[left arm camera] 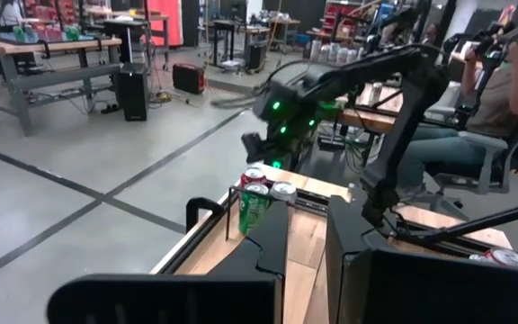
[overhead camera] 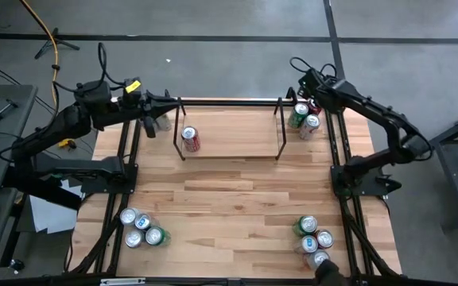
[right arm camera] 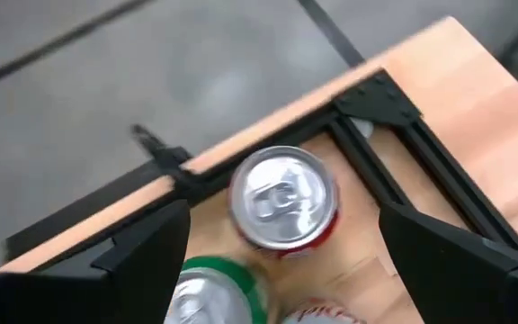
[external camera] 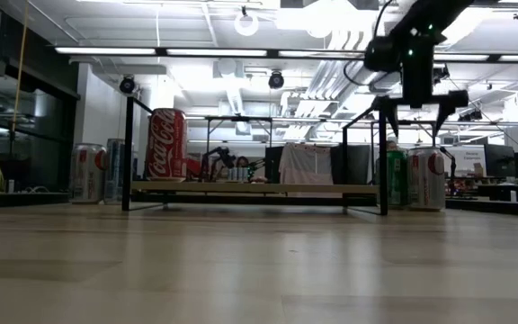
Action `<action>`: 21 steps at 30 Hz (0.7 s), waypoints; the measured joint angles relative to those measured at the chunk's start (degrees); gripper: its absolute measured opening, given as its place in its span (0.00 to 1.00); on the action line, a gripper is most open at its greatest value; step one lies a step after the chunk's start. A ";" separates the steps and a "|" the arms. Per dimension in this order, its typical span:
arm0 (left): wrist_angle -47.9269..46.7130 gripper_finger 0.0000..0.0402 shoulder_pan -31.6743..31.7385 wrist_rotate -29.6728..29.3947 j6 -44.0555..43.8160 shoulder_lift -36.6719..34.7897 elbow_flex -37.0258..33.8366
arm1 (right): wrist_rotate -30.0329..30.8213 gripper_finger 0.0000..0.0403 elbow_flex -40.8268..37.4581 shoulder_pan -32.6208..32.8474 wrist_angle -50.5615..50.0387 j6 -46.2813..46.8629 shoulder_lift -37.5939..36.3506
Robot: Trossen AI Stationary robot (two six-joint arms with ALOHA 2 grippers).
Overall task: Place canned beverage on shelf
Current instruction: Put the top red soda can on the shelf aligned with the other red soda can
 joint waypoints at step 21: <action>0.35 0.00 -0.02 -0.26 1.96 -0.88 0.00 | -5.11 0.86 -0.02 -6.37 2.82 0.77 8.90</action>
